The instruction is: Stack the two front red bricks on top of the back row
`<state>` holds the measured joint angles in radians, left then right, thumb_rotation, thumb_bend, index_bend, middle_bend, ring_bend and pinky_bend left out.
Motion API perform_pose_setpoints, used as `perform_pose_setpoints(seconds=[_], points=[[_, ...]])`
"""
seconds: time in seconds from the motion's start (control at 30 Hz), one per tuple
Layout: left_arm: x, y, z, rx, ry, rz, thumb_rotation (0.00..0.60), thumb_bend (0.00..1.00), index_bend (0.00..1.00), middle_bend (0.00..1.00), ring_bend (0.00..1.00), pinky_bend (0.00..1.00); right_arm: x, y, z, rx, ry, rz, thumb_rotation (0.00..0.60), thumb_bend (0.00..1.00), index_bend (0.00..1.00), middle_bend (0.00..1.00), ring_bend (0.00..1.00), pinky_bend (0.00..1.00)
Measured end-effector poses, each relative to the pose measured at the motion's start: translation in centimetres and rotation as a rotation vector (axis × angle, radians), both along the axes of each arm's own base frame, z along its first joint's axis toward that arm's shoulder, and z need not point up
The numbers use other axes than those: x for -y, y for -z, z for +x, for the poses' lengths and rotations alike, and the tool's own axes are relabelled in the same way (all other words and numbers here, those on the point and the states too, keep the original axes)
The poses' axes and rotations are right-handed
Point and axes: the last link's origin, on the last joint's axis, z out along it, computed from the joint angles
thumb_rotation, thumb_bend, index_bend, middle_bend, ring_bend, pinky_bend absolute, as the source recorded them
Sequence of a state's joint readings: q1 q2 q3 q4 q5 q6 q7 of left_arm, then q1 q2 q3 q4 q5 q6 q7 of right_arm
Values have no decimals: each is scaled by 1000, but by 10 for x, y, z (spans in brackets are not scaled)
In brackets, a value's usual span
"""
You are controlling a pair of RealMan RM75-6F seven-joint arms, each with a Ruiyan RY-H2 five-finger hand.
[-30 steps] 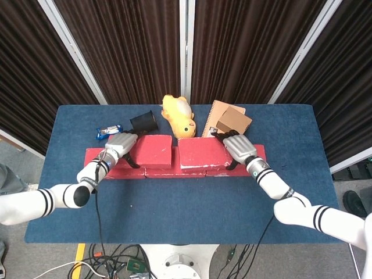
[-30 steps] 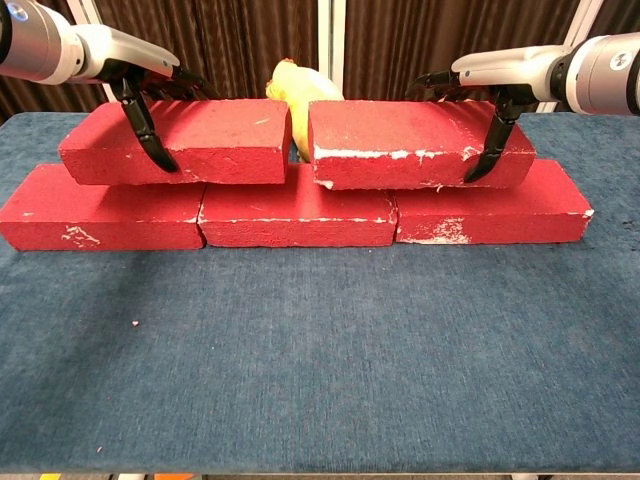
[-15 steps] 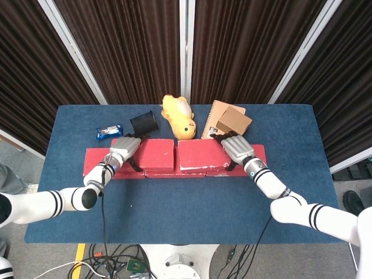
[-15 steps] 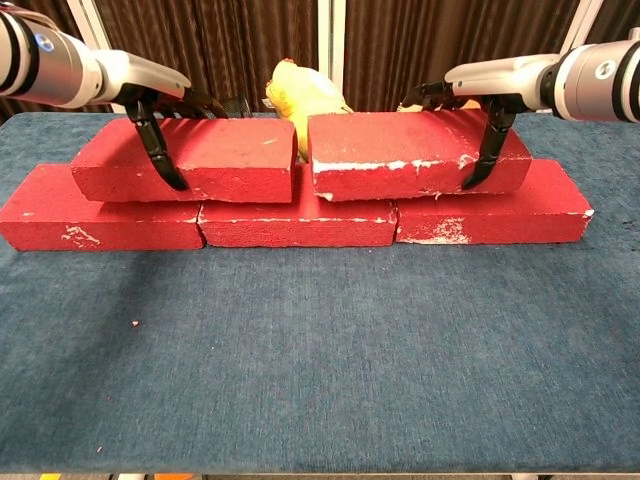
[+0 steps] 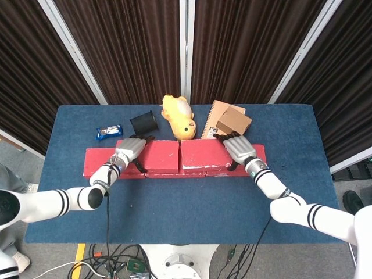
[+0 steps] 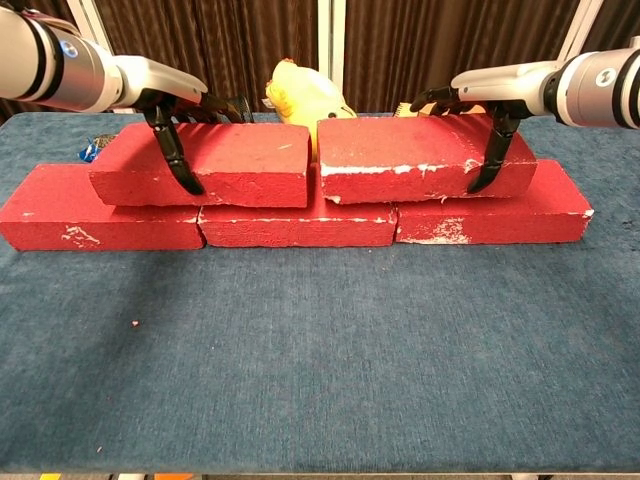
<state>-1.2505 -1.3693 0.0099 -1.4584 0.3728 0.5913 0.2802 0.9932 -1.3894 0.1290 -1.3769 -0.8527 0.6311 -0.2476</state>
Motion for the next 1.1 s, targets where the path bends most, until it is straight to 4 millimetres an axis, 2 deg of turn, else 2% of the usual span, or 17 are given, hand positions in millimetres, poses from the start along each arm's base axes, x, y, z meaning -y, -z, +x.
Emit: perform_pose_setpoints(seconds=[0.3, 0.67, 1.1], points=[[-2, 2, -3, -12, -24, -2, 600, 157, 19, 283, 60, 65, 2, 8, 3, 4, 3, 8, 600, 90, 0, 242, 176, 67], [2, -2, -4, -25, -43, 19, 600, 158, 19, 281, 60, 60, 1, 8, 4, 6, 4, 1, 600, 91, 0, 242, 174, 66], [5, 3, -4, -11, -52, 27, 600, 157, 19, 268, 60, 58, -2, 12, 4, 5, 16, 11, 600, 106, 0, 240, 171, 66]])
